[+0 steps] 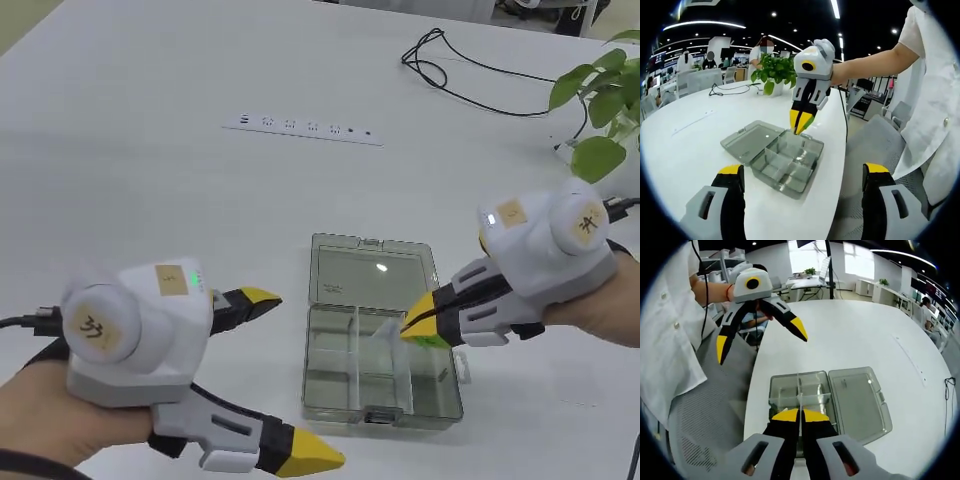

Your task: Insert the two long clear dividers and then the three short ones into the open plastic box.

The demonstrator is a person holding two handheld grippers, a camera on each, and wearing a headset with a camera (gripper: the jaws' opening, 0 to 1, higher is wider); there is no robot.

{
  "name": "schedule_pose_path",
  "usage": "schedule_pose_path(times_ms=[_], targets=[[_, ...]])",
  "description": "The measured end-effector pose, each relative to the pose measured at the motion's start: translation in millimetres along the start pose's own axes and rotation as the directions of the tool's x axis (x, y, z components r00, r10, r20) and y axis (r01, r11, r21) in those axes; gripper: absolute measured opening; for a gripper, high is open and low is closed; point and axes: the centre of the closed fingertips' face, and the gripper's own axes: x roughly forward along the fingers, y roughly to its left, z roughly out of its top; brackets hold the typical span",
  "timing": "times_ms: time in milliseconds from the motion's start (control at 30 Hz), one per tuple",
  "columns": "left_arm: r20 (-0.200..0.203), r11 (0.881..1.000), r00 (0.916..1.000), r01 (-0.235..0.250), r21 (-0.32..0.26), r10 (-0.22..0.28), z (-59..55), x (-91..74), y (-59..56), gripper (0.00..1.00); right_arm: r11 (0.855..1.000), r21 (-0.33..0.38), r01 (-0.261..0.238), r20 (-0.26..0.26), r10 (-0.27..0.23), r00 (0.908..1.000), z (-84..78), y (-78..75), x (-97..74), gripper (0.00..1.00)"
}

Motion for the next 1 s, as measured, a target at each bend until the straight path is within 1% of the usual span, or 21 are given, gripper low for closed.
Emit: schedule_pose_path(times_ms=[133, 267, 367, 533, 633, 900, 1000], targets=[[-0.003, 1.000, 1.0000, 0.000, -0.002, 0.000, -1.2, -0.1, -0.1, 1.00, 1.000, -0.021, 0.004, 0.002, -0.004, 1.0000, 3.6, 3.1, 2.9, 0.03], [-0.003, 1.000, 1.0000, 0.001, -0.003, -0.001, -1.3, 0.5, -0.5, 1.00, 0.997, -0.072, 0.001, -0.024, -0.002, 0.9997, 1.5, 4.5, 6.9, 0.03], [-0.001, 1.000, 1.0000, 0.002, -0.004, -0.002, -0.6, 0.7, -0.7, 1.00, 0.996, -0.091, 0.000, -0.035, -0.004, 0.9994, 0.5, 5.0, 9.3, 0.03], [-0.001, 1.000, 1.0000, 0.004, -0.003, -0.004, -0.6, 1.4, -0.9, 1.00, 0.997, -0.079, 0.001, -0.031, -0.003, 0.9995, 0.3, 4.1, 11.9, 0.03], [-0.006, 1.000, 1.0000, 0.005, -0.004, -0.005, -1.9, 1.6, -0.9, 1.00, 0.996, -0.092, -0.004, -0.053, -0.001, 0.9986, -2.5, 4.8, 17.0, 0.03], [-0.007, 1.000, 1.0000, 0.005, -0.006, -0.005, -2.7, 1.1, -0.9, 1.00, 0.997, -0.083, -0.007, -0.091, 0.000, 0.9959, -10.0, 3.6, 30.7, 0.03], [-0.008, 1.000, 0.9999, 0.006, -0.005, -0.006, -3.4, 1.6, -1.1, 1.00, 0.997, -0.082, -0.009, -0.115, -0.001, 0.9933, -14.2, 4.0, 36.3, 0.03]])
